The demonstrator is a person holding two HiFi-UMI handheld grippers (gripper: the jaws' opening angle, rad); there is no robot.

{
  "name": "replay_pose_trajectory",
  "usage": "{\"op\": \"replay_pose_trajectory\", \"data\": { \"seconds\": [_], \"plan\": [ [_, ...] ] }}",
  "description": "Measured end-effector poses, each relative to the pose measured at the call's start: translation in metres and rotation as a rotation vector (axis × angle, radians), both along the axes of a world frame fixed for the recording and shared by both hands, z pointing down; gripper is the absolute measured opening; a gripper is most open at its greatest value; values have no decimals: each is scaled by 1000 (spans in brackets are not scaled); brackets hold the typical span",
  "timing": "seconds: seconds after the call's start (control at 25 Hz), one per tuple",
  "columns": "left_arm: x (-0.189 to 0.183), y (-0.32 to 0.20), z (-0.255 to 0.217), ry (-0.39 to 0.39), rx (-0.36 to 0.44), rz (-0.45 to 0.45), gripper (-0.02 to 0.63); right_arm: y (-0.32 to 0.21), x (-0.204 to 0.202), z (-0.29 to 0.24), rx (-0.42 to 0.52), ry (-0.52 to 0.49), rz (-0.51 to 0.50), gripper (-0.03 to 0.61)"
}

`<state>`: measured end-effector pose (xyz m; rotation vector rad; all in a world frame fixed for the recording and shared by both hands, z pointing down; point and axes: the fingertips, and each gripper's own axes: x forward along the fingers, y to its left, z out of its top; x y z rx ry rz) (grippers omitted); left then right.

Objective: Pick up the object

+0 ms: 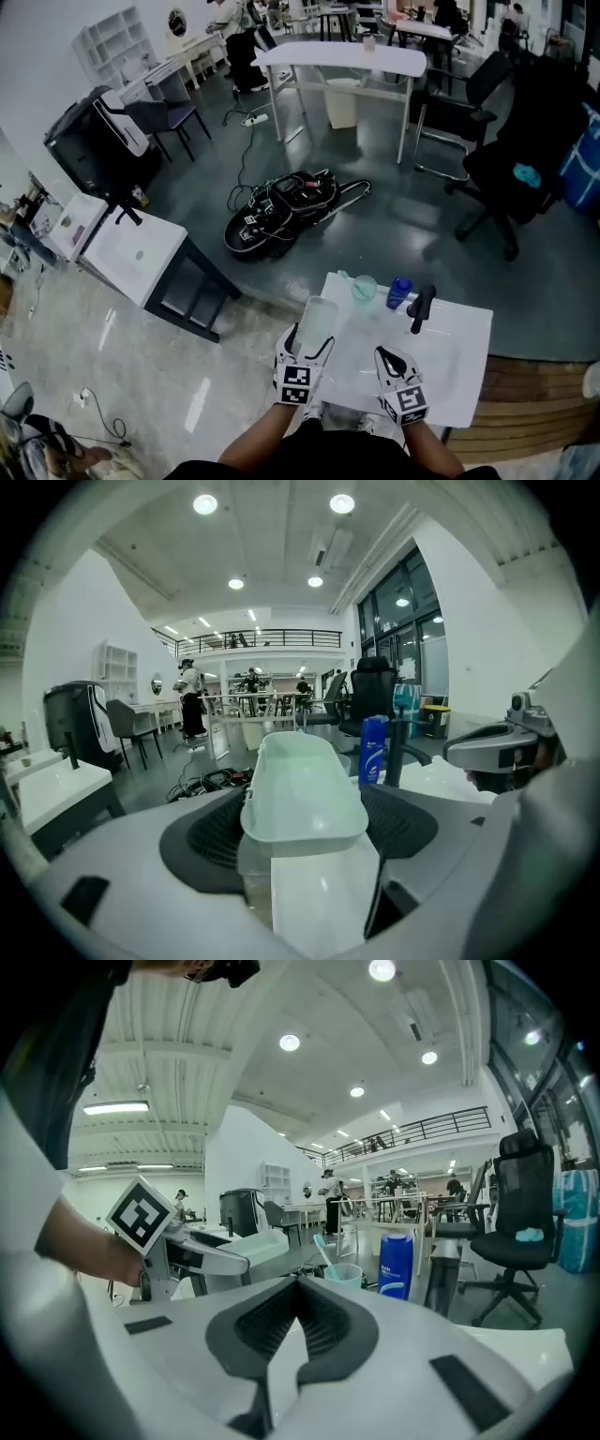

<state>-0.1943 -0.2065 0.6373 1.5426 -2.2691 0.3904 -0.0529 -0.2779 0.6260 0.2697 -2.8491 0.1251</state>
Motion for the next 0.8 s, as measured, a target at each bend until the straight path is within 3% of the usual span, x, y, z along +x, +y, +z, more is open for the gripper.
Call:
{"op": "replay_pose_trajectory", "data": {
  "seconds": [0.28,0.8],
  "plan": [
    [7,-3,-31,-41,60,8,403,-7,0,-20,48,-36,13,17],
    [19,-13,-75,-48,151,40,403,-46,17,-57,108,-106,114,17]
  ]
}}
